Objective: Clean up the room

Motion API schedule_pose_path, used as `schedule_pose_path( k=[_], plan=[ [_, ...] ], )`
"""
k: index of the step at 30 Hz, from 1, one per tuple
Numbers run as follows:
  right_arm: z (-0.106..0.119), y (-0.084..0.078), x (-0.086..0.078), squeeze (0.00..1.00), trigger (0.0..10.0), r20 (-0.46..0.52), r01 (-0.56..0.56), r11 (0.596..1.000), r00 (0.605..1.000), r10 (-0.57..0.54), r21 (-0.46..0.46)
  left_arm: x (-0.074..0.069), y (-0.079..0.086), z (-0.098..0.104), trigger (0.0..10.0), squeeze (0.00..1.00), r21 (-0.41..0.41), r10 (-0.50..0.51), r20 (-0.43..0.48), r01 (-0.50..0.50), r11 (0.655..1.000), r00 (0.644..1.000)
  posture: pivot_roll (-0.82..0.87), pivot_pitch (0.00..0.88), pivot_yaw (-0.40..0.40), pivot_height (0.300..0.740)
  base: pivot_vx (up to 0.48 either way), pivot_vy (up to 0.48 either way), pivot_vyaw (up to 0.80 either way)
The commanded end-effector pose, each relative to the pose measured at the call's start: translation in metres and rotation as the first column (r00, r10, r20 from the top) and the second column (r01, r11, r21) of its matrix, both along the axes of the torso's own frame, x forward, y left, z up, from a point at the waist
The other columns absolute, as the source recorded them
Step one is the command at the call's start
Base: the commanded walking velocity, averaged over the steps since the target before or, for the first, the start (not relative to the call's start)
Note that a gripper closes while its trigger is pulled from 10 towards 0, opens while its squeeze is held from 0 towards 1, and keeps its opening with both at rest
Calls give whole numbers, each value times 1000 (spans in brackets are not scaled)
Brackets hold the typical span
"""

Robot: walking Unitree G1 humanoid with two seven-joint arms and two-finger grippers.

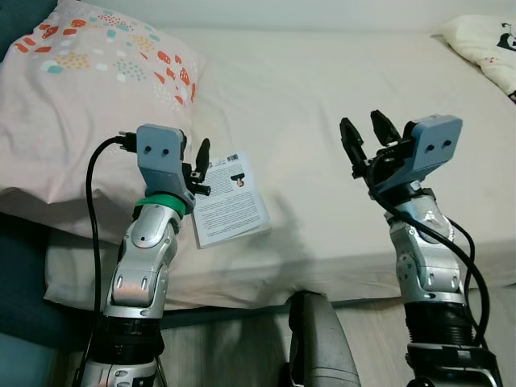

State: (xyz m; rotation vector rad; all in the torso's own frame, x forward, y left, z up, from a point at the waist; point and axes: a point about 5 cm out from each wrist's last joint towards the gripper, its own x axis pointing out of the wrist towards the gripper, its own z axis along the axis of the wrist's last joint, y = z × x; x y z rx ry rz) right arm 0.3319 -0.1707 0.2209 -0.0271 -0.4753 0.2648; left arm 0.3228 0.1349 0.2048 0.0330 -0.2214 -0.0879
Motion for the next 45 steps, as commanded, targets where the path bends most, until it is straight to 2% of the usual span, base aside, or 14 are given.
schedule_pose_path(
  k=[1,4,27,45],
  plan=[
    [-3,-1,1,0,10000,-6,7,1000,1000,-7,7,1,-5,-4,10000,0,4,-10,-9,10,1000,1000,-86,0,-41,501,0,0,0],
    [-6,-2,0,0,10000,-15,11,1000,1000,-11,9,1,-10,-4,10000,0,1,-25,-6,25,1000,1000,-89,0,-37,521,0,0,0],
    [-11,-3,-1,0,10000,-22,23,1000,999,-23,7,1,-11,-5,10000,0,1,-29,-3,29,1000,1000,-94,0,-35,588,0,0,0],
    [-12,-5,-1,0,10000,-26,32,999,999,-31,5,2,-15,-4,10000,0,-1,-44,0,44,999,999,-100,0,-35,660,0,0,0]
  ],
)
